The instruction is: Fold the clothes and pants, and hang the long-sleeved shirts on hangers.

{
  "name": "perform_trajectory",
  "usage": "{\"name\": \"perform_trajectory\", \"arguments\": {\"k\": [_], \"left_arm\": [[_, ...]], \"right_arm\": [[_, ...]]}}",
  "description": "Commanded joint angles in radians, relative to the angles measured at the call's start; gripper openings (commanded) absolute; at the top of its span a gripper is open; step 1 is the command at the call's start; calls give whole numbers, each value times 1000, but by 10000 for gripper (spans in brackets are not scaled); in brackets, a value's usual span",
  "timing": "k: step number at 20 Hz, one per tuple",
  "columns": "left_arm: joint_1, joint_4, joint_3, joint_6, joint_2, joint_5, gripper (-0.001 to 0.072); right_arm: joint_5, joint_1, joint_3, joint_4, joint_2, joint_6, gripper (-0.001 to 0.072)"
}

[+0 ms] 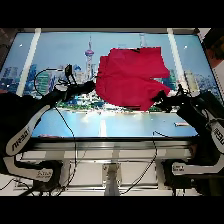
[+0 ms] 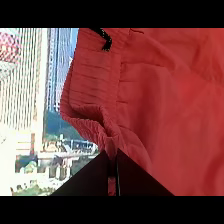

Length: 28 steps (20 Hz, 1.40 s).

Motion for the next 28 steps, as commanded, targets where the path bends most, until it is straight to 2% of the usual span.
{"name": "perform_trajectory", "arguments": {"k": [1,2,3,5,6,9,11,13,14,20,21,22,23,24,28], "left_arm": [[0,0,0,1,0,-3,18],[0,1,0,1,1,-8,18],[0,11,0,1,2,-8,18],[6,93,0,-2,15,-9,17],[8,164,0,-33,27,-16,16],[-22,501,0,-257,67,-59,16],[-71,705,0,-352,76,-126,15],[-121,833,0,-441,76,-159,16],[-142,848,0,-462,76,-159,16],[-234,845,0,-462,76,-204,17],[-245,845,0,-462,76,-222,17],[-253,845,0,-461,76,-236,17],[-261,845,0,-461,76,-246,17],[-267,845,0,-461,76,-251,17],[-269,845,0,-461,76,-252,17]], "right_arm": [[-53,66,38,24,-35,-5,272],[-49,81,56,15,-33,-5,91],[-32,86,75,-6,-27,-5,10],[31,85,103,-68,6,0,9],[79,83,113,-96,38,0,9],[223,92,156,-120,132,0,9],[247,126,228,-121,150,12,7],[224,177,313,-130,125,34,7],[203,209,360,-130,99,43,7],[202,409,671,-131,-216,85,10],[201,425,735,-129,-275,87,18],[201,433,797,-128,-325,98,110],[199,435,864,-126,-369,128,324],[191,435,917,-126,-398,139,387],[182,431,1031,-168,-422,138,386]]}}
